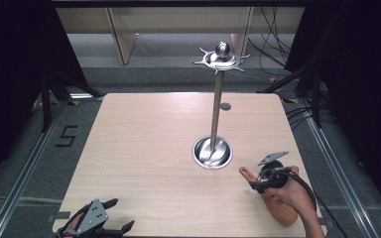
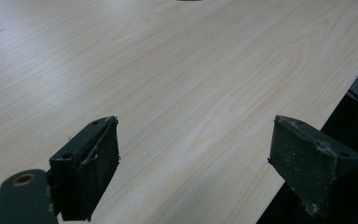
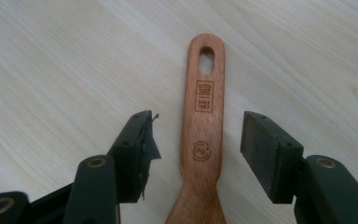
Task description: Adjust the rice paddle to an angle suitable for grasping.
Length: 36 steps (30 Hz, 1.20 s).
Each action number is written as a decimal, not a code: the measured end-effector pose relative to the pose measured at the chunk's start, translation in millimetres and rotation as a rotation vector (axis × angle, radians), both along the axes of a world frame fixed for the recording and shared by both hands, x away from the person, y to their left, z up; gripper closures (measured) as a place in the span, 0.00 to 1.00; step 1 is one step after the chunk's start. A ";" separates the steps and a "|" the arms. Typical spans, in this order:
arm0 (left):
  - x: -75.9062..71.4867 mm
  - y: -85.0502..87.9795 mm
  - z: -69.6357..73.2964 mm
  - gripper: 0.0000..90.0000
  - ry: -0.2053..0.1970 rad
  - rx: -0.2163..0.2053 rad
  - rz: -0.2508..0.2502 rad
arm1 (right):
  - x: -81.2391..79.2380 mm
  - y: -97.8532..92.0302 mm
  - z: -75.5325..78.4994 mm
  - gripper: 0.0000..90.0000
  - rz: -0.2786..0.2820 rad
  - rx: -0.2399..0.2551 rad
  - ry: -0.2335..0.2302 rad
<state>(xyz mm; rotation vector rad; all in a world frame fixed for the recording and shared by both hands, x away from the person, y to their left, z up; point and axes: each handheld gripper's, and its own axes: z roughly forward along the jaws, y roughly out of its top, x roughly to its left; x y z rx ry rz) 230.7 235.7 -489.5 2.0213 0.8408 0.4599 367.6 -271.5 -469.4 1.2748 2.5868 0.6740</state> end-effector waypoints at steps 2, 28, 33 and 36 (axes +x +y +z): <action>-0.2 0.0 0.2 0.17 -0.003 0.002 0.002 | 2.6 1.3 0.7 0.51 -0.009 -0.010 0.012; -0.4 -0.1 0.3 0.17 0.001 -0.009 -0.004 | 22.0 18.4 -4.1 0.67 0.015 -0.122 0.151; 0.3 -0.4 -0.5 0.17 -0.001 -0.006 -0.003 | 23.8 18.4 -5.2 0.70 0.017 -0.137 0.161; 0.0 0.1 0.3 0.17 0.001 -0.003 -0.002 | 26.6 18.4 -5.7 0.71 0.025 -0.159 0.168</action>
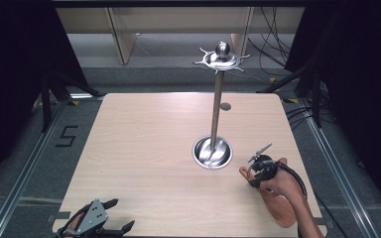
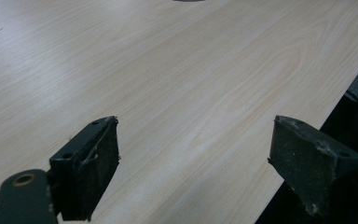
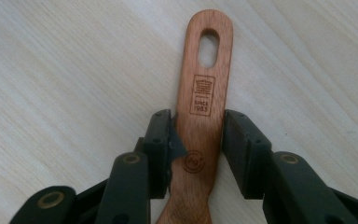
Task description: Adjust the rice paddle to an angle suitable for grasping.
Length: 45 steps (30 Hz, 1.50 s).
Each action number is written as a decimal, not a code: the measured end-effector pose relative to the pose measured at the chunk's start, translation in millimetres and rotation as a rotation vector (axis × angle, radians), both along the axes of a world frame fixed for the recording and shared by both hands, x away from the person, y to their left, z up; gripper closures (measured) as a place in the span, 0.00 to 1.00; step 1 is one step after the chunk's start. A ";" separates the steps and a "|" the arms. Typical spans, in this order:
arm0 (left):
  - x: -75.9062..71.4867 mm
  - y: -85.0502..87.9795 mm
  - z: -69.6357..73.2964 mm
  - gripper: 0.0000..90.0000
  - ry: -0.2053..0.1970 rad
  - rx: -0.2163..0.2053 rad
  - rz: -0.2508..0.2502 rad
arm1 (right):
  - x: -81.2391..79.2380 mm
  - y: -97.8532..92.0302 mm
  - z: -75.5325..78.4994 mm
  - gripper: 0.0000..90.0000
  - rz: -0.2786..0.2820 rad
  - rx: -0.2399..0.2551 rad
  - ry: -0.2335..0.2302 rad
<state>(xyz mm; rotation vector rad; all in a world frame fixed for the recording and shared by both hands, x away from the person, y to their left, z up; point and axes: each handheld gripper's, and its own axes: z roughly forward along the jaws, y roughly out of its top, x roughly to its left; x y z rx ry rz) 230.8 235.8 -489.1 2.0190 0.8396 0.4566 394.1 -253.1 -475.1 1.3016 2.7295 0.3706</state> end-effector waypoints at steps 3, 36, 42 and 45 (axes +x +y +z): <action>0.8 1.4 0.1 0.17 -0.004 0.024 -0.003 | 2.2 0.0 0.0 0.71 0.018 0.002 0.005; 0.6 -1.8 -1.1 0.17 0.000 -0.009 -0.002 | 6.6 1.2 9.9 0.74 0.108 -0.144 0.013; 0.1 -0.8 -0.3 0.17 -0.003 0.002 0.001 | 2.7 -2.5 22.4 0.74 0.091 -0.081 -0.038; -0.1 -0.7 -0.1 0.17 0.000 0.001 0.002 | 0.5 -6.4 29.9 0.74 0.092 -0.050 -0.069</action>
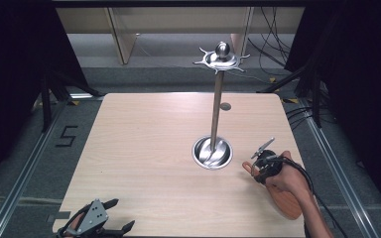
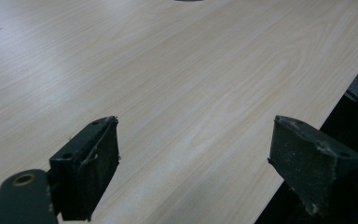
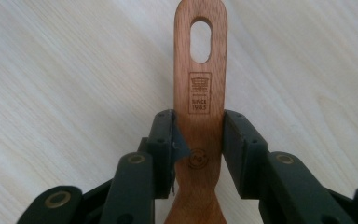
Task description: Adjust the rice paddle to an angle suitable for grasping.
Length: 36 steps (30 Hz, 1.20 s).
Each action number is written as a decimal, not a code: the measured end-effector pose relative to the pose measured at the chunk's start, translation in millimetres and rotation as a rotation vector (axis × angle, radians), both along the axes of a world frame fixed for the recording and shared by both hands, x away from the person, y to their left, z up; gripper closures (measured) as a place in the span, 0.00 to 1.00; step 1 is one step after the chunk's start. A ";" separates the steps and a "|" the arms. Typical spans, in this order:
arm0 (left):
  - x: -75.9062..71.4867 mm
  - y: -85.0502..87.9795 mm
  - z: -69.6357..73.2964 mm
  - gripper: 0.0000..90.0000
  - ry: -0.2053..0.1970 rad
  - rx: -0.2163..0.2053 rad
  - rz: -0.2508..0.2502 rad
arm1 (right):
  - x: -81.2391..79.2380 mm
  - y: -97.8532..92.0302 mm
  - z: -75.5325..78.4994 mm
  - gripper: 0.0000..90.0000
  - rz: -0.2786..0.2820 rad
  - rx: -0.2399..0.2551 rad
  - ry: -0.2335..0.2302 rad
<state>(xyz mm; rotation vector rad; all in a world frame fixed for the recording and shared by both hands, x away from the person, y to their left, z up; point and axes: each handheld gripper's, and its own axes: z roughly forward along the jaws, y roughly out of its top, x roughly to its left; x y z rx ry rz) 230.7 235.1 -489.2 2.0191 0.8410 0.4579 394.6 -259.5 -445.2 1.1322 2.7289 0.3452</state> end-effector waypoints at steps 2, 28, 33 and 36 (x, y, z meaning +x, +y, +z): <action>0.3 0.2 0.2 0.17 0.000 -0.004 0.000 | -1.1 -3.9 5.3 0.74 0.001 0.032 -0.024; 1.6 0.2 -0.4 0.17 -0.017 0.005 -0.011 | -36.7 -40.9 64.9 0.75 -0.093 0.346 -0.322; 0.7 -0.1 -0.9 0.17 -0.004 -0.004 0.002 | -36.7 -40.2 77.4 0.75 -0.060 0.406 -0.400; 1.6 0.0 -0.7 0.17 -0.014 0.001 -0.010 | -35.9 -40.1 81.6 0.75 -0.049 0.414 -0.423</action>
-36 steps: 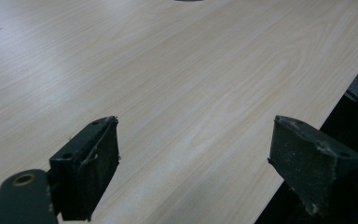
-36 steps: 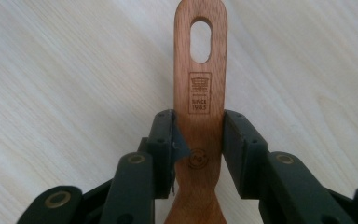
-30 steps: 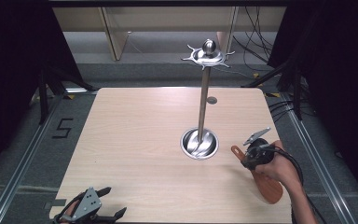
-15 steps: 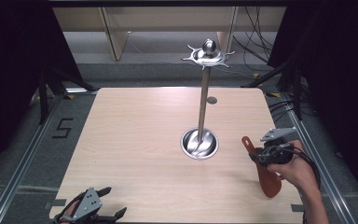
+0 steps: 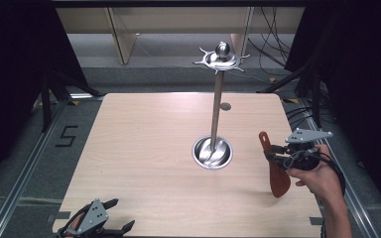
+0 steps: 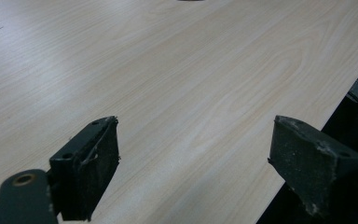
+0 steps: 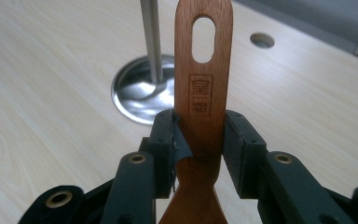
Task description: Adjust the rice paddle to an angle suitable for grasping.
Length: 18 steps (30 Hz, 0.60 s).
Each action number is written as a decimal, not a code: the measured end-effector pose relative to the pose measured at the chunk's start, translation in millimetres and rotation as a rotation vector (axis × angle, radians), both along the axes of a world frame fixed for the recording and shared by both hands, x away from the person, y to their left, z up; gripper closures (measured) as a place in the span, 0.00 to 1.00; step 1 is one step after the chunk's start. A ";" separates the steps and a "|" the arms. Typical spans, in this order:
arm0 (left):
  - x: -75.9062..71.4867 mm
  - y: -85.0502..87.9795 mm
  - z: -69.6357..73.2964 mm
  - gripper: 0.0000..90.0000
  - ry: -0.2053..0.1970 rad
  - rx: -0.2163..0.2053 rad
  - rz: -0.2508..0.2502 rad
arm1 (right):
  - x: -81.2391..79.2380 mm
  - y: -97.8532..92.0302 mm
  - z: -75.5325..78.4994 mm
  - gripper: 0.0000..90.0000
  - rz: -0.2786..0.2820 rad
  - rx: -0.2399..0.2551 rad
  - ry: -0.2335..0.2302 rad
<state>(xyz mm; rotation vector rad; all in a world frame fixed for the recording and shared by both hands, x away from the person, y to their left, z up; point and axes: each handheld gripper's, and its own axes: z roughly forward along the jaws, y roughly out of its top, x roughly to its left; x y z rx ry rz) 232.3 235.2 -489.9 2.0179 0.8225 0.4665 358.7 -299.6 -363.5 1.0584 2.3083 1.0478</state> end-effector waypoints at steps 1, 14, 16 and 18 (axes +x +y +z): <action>0.1 0.0 0.0 0.17 -0.001 0.001 0.000 | -1.4 1.5 2.4 0.75 -0.008 0.022 -0.004; -1.3 -0.8 -0.7 0.17 0.012 -0.019 0.015 | 0.0 13.4 26.8 0.75 0.040 0.143 -0.113; -1.5 -0.4 0.4 0.17 0.011 -0.006 0.016 | -0.2 16.0 29.6 0.75 0.044 0.162 -0.136; -1.2 -0.9 -0.4 0.17 0.012 -0.018 0.013 | 0.6 15.9 31.1 0.75 0.047 0.162 -0.161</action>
